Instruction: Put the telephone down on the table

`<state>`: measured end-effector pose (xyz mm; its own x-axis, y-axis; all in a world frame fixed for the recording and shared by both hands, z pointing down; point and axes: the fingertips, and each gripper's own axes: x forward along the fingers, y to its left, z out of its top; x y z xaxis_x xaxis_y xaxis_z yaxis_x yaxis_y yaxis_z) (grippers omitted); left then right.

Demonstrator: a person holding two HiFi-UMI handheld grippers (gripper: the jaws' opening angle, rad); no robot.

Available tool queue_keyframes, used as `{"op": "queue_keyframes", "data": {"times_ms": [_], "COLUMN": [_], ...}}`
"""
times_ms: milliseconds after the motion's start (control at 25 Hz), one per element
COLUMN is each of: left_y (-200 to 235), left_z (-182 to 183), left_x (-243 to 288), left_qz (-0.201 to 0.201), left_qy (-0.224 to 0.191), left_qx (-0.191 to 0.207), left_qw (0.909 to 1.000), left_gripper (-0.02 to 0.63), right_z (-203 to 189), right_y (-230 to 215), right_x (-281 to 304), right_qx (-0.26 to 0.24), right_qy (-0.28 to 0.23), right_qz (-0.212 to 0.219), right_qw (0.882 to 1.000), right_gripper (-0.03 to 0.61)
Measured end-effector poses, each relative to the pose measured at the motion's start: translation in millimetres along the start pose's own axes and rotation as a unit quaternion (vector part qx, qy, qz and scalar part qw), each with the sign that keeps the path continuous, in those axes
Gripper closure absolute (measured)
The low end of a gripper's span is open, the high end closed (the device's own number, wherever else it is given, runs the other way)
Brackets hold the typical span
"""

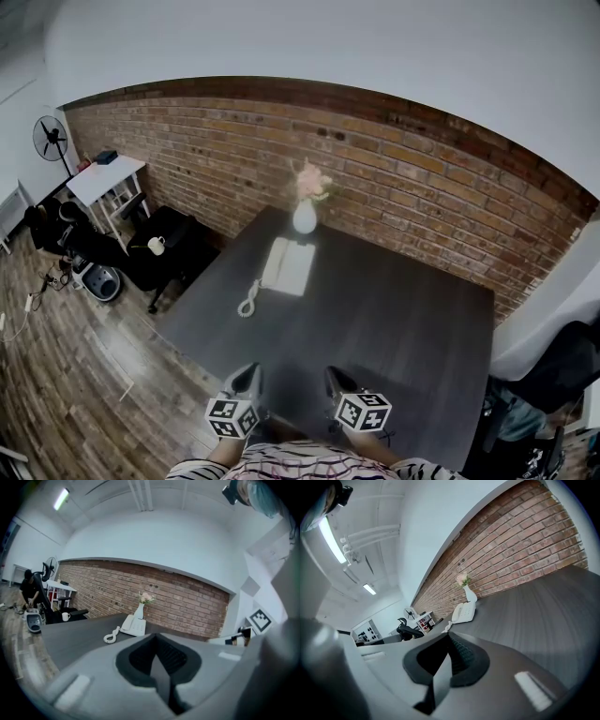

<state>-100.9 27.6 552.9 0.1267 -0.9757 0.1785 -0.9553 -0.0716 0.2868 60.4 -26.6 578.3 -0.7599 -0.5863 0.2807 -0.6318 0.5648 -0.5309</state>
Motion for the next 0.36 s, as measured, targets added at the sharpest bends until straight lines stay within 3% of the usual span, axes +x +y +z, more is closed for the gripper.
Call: {"op": "queue_keyframes", "data": {"times_ms": [360], "left_y": [4.4], "left_z": [-4.6], "left_x": [-4.8], "left_qz": [0.006], "left_qy": [0.001], "left_qx": [-0.006], "left_qw": [1.0000], "left_gripper": [0.612], "right_z": [2.6], "right_y": [4.9], "right_x": [1.3], "right_qx": [-0.002], "right_qy": [-0.004], "right_qz": [0.003], "right_qw": [1.000], "right_gripper": [0.578]}}
